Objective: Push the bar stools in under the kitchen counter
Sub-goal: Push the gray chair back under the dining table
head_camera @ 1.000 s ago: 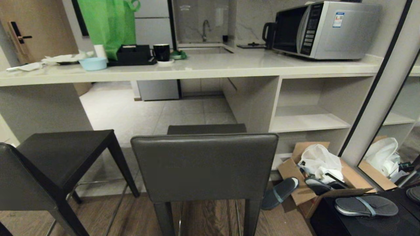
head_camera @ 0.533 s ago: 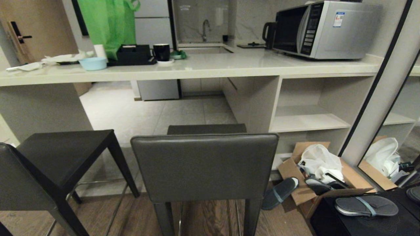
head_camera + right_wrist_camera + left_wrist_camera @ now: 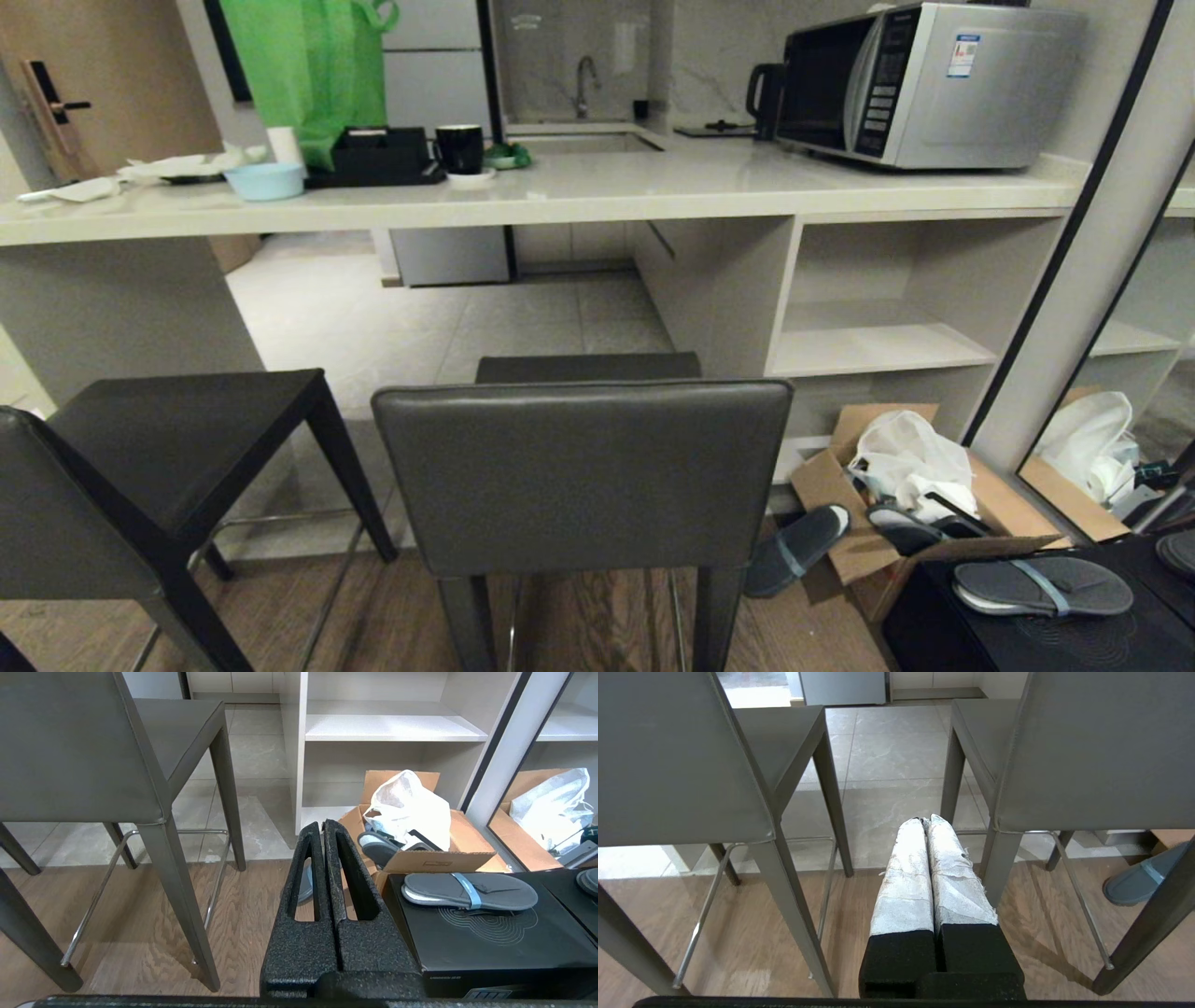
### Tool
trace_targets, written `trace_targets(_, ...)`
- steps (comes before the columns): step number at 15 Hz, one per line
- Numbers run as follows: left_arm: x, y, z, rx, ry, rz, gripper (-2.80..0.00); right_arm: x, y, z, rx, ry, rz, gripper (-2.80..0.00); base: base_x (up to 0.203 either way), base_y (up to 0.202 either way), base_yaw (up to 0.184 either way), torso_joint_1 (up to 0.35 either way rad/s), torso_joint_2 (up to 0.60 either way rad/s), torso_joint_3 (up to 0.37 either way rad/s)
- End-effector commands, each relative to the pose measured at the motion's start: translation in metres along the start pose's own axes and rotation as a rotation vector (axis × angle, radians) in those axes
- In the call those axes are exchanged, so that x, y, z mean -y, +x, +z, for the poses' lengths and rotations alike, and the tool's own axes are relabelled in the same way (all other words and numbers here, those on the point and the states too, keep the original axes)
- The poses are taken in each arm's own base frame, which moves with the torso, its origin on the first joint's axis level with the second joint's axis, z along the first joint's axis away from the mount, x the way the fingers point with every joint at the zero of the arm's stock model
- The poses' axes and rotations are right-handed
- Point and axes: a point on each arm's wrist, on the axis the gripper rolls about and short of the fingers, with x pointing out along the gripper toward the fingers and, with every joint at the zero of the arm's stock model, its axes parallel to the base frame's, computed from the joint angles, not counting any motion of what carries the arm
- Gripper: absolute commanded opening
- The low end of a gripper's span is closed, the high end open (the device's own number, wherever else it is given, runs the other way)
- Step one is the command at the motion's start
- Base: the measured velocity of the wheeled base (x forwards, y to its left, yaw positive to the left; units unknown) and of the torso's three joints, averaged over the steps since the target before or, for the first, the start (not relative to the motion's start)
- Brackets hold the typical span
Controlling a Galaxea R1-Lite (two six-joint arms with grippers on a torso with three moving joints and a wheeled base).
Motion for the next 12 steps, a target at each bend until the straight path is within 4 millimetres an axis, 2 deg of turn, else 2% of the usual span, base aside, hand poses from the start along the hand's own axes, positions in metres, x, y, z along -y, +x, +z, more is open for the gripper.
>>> trace_targets(1, 0.0000, 0.0002, -0.0001, -0.003, 0.002, 0.002, -2.80, 0.0000, 0.0002, 0.0000, -0.002, -0.001, 0.001, -2.80, 0.000, 0.000, 0.000, 0.000, 0.00, 0.000)
trace_targets(12, 0.0000, 0.0002, -0.0001, -0.003, -0.014, -0.001, -2.80, 0.0000, 0.0002, 0.0000, -0.002, 0.001, 0.001, -2.80, 0.000, 0.006, -0.002, 0.000, 0.00, 0.000)
